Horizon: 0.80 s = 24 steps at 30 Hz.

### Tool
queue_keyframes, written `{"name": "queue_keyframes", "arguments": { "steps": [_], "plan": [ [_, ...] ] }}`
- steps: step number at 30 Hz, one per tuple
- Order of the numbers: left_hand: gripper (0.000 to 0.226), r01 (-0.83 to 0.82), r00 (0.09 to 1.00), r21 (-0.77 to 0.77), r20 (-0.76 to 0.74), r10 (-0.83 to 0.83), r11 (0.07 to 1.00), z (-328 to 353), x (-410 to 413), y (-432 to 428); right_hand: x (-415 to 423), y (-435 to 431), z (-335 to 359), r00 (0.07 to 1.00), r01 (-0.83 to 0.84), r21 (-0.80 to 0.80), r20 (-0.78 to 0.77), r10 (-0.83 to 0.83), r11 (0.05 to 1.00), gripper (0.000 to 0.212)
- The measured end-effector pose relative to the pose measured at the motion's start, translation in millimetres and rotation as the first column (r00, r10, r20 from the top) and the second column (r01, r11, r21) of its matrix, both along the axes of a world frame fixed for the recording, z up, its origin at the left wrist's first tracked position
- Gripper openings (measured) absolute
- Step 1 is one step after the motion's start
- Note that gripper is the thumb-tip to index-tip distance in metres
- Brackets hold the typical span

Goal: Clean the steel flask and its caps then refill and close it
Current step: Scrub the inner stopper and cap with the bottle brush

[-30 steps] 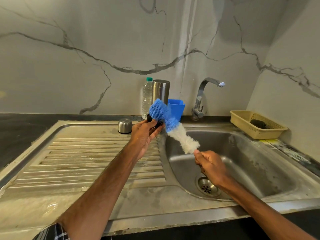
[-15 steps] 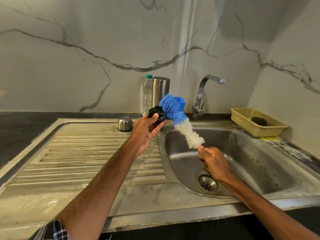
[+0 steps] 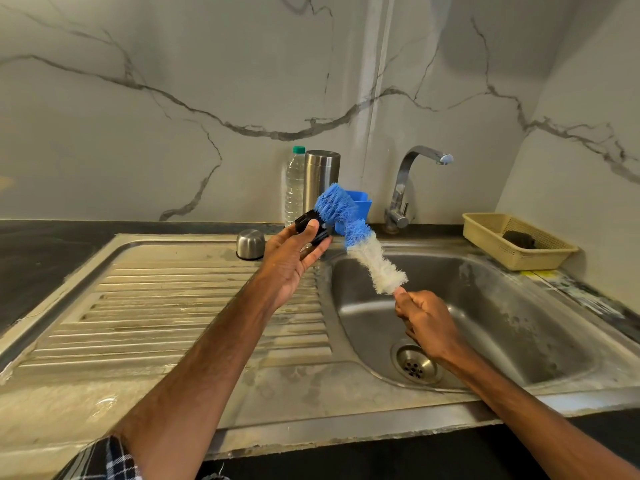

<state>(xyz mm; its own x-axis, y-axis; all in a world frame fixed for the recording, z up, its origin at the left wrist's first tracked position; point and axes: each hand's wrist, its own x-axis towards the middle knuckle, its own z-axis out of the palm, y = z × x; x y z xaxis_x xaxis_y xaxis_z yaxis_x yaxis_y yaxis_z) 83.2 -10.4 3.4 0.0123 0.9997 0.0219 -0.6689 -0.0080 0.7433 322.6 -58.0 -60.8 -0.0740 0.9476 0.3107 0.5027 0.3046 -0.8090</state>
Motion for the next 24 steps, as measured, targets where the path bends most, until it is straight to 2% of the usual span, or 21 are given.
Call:
{"name": "queue_keyframes", "arguments": {
  "steps": [11,14,16,20,24],
  "plan": [
    [0.029,0.062,0.998,0.026,-0.020,-0.061,0.998,-2.2,-4.7,2.9,0.3,-1.0,1.0,0.991,0.025,0.100,0.127,-0.038,0.995,0.052],
    [0.026,0.082,0.996,0.050,-0.049,-0.080,0.995,-2.3,-4.7,2.0,2.6,1.4,2.1,0.987,0.093,0.084,0.125,-0.103,0.992,0.053],
    [0.027,0.097,0.994,0.064,-0.048,-0.094,0.993,-0.3,-3.1,1.3,3.9,2.2,0.5,0.986,0.082,0.069,0.142,-0.091,0.994,0.053],
    [0.029,0.097,0.994,0.088,-0.059,-0.092,0.991,4.4,-2.3,1.6,7.1,2.0,2.0,0.996,0.084,0.035,0.010,-0.085,0.996,0.052],
    [0.030,0.065,0.996,0.082,-0.061,-0.060,0.995,3.2,-3.0,1.5,3.8,-4.3,3.9,0.994,-0.007,-0.007,-0.112,0.006,1.000,0.050]
  ]
}}
